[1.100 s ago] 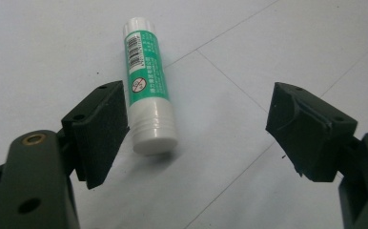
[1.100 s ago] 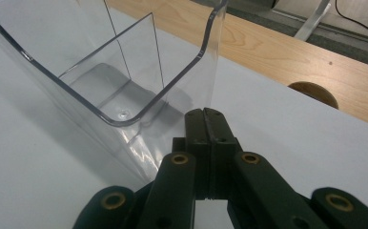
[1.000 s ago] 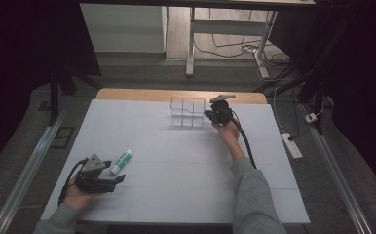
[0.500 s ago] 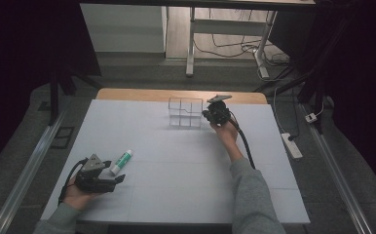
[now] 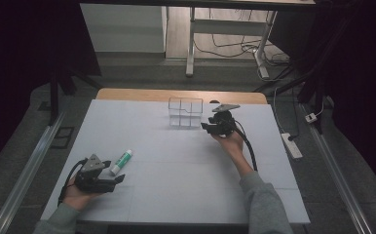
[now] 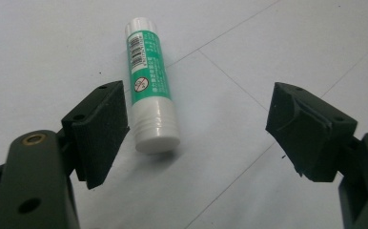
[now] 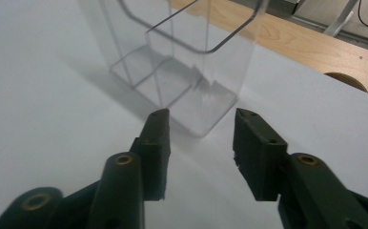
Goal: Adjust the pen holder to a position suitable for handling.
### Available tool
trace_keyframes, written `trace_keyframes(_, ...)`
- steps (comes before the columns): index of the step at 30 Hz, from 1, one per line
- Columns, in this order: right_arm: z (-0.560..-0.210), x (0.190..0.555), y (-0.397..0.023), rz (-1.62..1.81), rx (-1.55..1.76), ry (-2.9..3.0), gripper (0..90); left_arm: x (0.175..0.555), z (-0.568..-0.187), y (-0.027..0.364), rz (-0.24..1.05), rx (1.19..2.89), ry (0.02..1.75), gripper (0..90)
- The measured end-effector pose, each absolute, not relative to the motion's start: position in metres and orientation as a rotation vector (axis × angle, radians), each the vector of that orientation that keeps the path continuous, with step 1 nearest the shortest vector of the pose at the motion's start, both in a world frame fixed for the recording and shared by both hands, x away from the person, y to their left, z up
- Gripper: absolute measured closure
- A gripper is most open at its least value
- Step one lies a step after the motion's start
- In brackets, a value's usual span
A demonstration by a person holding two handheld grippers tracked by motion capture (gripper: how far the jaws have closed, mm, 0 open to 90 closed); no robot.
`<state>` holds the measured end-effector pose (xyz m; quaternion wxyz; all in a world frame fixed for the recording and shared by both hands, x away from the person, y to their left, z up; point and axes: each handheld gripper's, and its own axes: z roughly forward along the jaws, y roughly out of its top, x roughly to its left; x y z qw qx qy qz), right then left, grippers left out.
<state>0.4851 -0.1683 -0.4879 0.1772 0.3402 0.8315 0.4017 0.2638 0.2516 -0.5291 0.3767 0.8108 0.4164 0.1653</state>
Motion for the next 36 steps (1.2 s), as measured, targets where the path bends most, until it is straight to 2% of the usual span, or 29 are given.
trace_keyframes(20, -0.475, 0.408, -0.213, 1.233, 0.865, 2.368, 45.0, 0.263, -0.529, 0.252, 0.428, 2.073, 1.072, 21.5)
trace_keyframes(27, -0.48, 0.371, -0.231, 1.292, 0.836, 2.389, 42.4, 0.263, -0.529, 0.252, 0.437, 2.07, 1.077, 21.7)
trace_keyframes(31, -0.482, 0.36, -0.237, 1.309, 0.835, 2.384, 41.5, 0.26, -0.525, 0.25, 0.479, 2.067, 1.058, 22.3)
trace_keyframes(36, -0.487, 0.347, -0.246, 1.268, 0.825, 2.393, 40.1, 0.262, -0.525, 0.249, 0.471, 2.081, 1.064, 22.3)
